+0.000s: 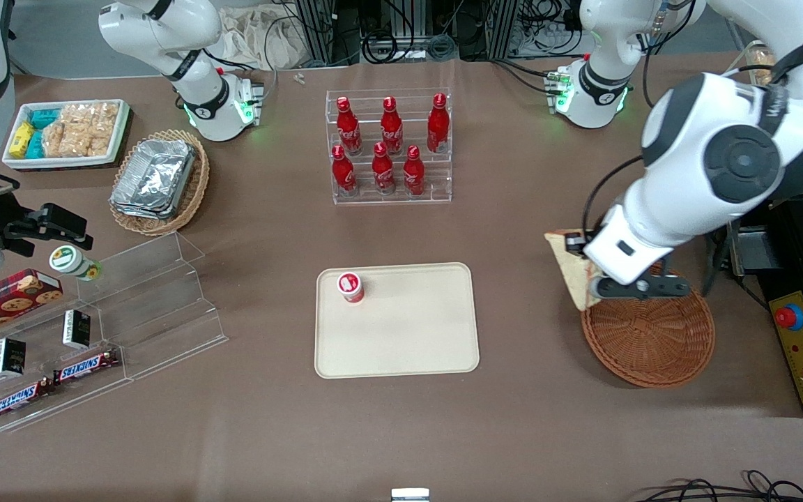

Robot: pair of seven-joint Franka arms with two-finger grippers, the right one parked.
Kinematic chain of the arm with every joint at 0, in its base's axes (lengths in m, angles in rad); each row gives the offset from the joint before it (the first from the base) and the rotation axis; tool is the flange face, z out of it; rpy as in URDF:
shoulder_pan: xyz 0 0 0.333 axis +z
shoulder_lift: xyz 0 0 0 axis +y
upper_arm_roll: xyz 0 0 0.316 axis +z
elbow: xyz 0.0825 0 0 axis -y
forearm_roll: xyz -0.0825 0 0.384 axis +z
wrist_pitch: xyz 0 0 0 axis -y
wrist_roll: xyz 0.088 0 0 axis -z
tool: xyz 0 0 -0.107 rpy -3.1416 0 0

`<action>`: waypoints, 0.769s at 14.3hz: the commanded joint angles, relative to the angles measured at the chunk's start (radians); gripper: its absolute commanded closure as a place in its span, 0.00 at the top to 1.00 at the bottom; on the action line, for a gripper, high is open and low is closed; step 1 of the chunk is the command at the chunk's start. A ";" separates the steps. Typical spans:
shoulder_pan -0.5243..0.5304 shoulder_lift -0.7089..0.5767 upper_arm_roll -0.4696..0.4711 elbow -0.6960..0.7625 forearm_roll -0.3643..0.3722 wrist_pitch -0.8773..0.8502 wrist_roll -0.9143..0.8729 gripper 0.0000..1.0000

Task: Place sandwich from basket to tray
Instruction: 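Lift the sandwich out of the basket with the left gripper, then carry the sandwich over the white tray and lower it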

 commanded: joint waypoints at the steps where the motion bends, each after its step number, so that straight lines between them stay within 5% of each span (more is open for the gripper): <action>1: 0.006 0.059 -0.083 0.009 0.039 0.054 -0.012 0.07; 6: -0.109 0.185 -0.123 0.015 0.191 0.145 -0.231 0.00; 11: -0.152 0.291 -0.125 0.015 0.208 0.312 -0.239 0.00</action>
